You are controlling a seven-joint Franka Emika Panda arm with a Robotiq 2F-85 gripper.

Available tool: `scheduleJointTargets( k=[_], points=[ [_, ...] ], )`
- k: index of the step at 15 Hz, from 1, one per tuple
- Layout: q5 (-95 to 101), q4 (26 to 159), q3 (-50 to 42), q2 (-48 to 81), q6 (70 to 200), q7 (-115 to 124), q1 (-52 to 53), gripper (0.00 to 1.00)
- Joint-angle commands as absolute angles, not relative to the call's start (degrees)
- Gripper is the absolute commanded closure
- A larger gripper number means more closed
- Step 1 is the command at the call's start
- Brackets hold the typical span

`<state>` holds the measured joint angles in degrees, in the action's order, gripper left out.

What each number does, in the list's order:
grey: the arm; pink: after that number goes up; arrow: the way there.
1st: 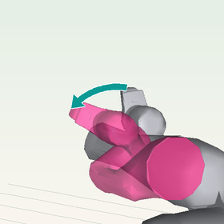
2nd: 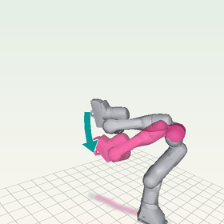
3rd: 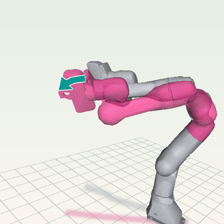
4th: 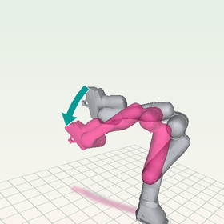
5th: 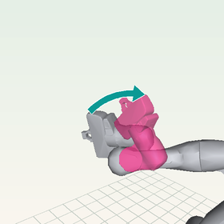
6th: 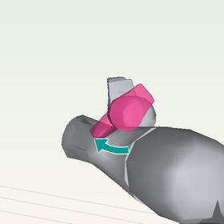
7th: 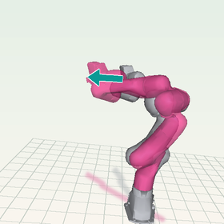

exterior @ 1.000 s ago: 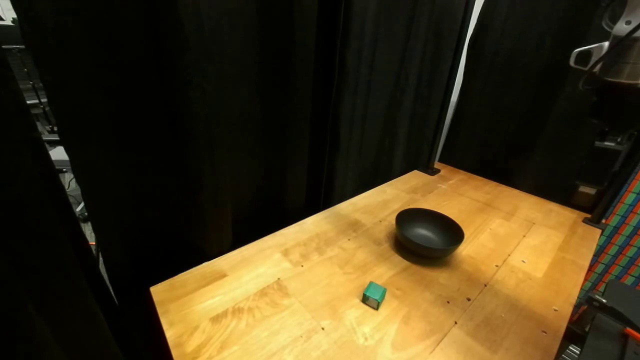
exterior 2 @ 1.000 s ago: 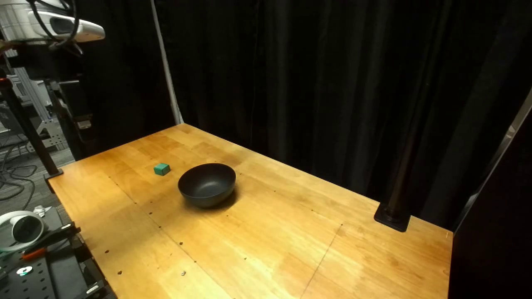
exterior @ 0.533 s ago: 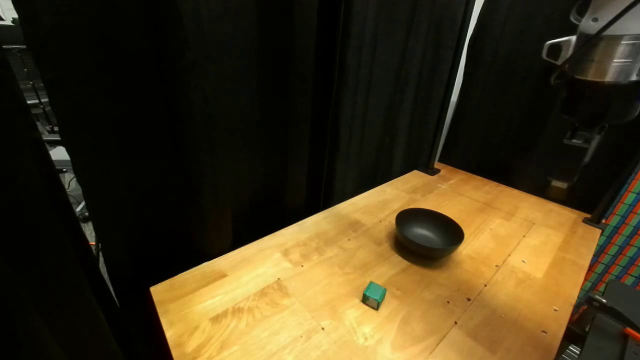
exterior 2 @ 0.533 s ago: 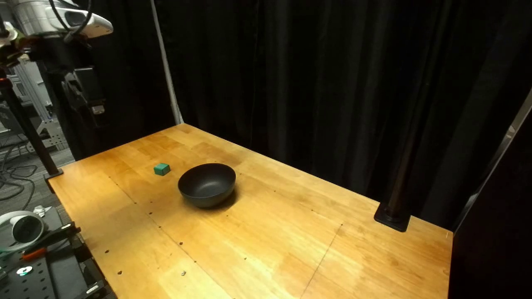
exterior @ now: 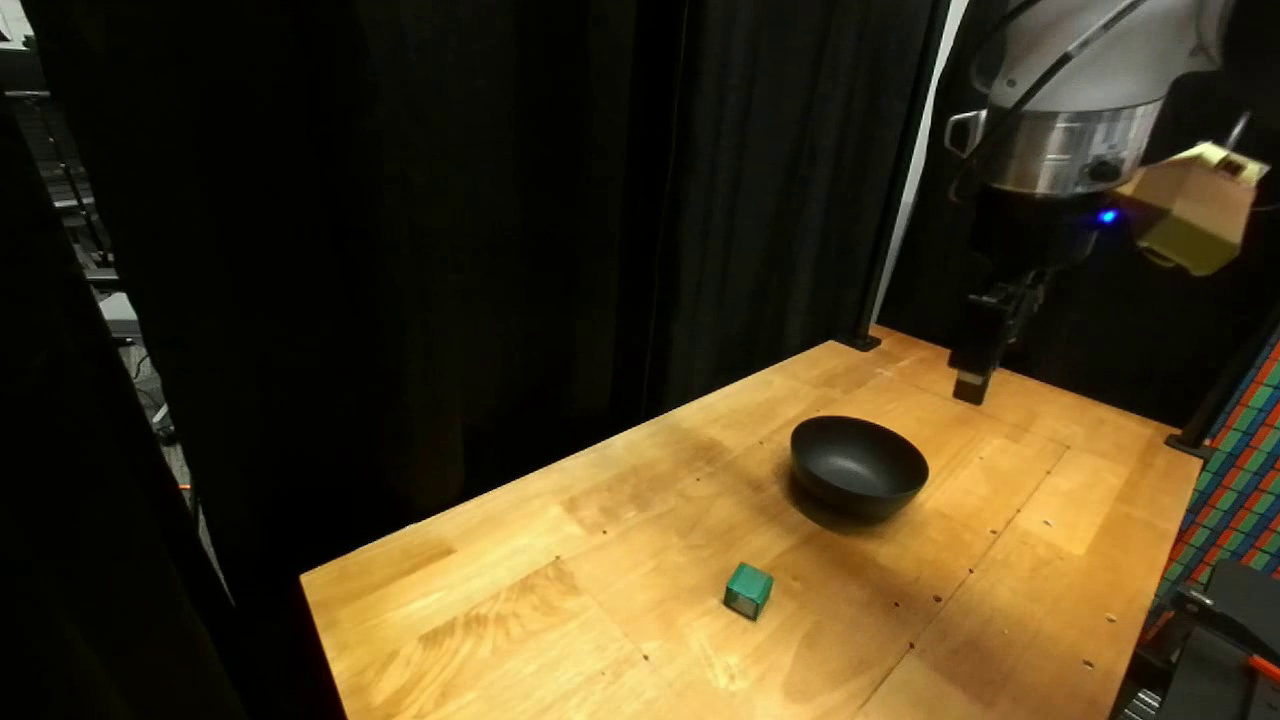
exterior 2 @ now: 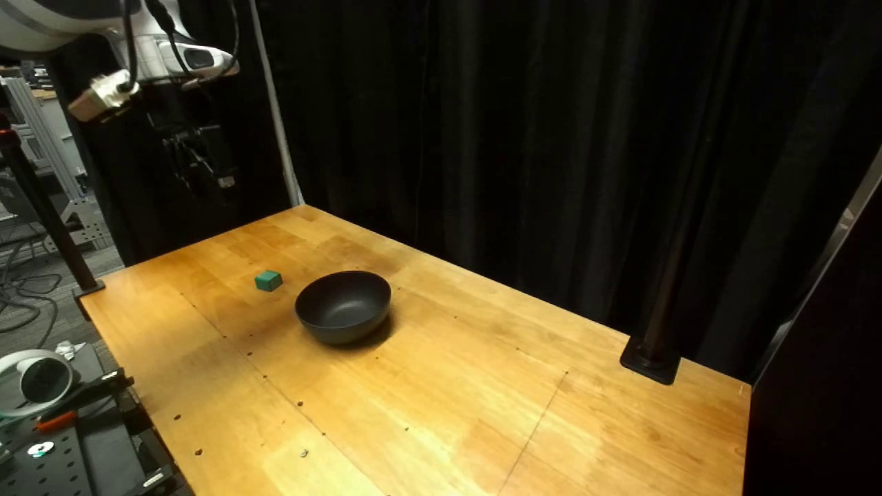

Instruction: Put the green object into the black bowl.

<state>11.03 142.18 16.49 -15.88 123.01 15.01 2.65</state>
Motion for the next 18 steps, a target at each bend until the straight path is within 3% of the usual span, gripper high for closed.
scheduleJointTargets(
  k=[1, 8, 18],
  points=[
    [8.64, 139.65, 16.83, -6.38, 126.41, 16.60, 6.83, 0.00],
    [15.27, 135.62, 18.94, 8.79, 135.22, 30.86, 16.43, 0.00],
    [24.62, 116.11, 9.71, 25.93, 135.80, 41.71, 25.19, 0.00]
  ],
)
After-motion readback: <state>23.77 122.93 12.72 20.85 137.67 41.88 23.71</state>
